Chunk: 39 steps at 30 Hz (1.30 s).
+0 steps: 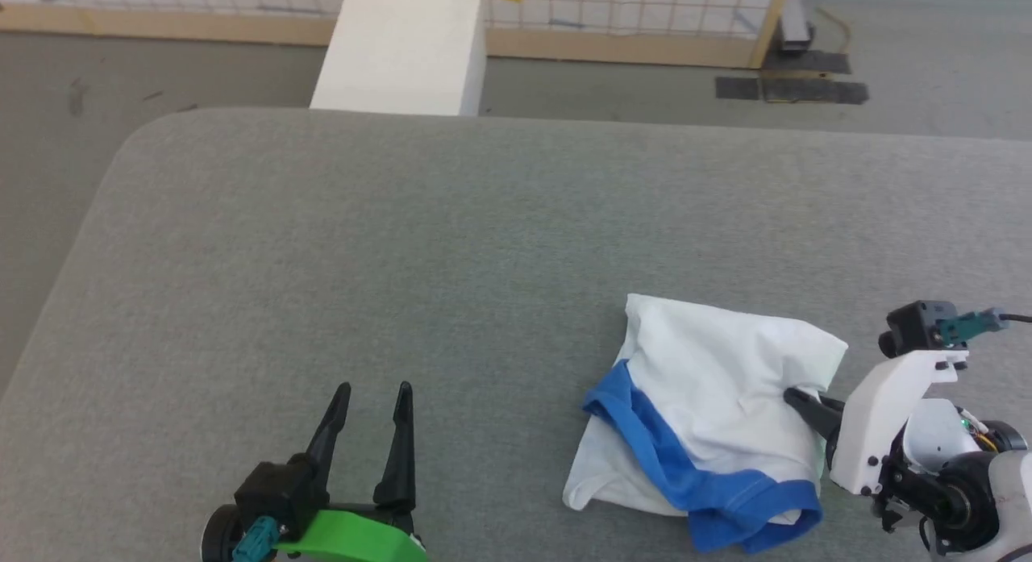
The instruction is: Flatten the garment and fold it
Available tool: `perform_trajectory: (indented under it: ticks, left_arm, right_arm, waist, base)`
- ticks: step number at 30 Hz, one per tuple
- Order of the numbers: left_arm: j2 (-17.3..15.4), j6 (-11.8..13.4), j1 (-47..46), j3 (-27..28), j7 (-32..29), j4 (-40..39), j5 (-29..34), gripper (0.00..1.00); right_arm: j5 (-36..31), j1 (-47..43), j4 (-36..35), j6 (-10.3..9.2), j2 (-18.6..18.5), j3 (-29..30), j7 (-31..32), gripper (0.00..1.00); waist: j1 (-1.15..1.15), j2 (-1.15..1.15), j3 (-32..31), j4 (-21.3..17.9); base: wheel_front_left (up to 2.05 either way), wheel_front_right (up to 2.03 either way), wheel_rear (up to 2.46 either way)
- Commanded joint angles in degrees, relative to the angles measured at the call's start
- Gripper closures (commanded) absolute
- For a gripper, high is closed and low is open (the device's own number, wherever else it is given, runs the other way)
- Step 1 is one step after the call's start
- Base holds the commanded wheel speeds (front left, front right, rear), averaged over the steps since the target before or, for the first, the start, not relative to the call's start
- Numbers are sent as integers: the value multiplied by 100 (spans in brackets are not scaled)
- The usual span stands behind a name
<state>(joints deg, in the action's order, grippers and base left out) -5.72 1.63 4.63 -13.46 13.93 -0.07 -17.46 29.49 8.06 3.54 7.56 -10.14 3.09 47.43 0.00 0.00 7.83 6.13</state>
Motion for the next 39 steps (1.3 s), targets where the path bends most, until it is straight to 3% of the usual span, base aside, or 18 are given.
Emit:
perform_trajectory:
  ticks: [1, 11, 25, 39]
  left_arm:
    - [-57, 24, 35, 9, -4, -51, -22, 0]
    - [-152, 44, -92, -86, -115, -343, 47, 0]
    - [-392, 95, -599, -120, -332, -702, 297, 0]
    - [-686, 145, -1067, -102, -659, -1208, 545, 0]
  right_arm:
    - [22, 76, -39, -8, -116, -81, -22, 100]
    - [161, 779, -101, -8, -1114, -791, 357, 100]
    - [353, 1588, -299, -8, -1926, -971, 419, 100]
    - [653, 2072, -140, -8, -3245, -1222, -156, 100]
  waist:
    - [0, 0, -136, -215]
    - [0, 0, 111, -969]
    - [0, 0, 948, -1884]
    - [0, 0, 1694, -2120]
  base:
    - [0, 0, 0]
    - [0, 0, 0]
    - [0, 0, 0]
    - [0, 0, 0]
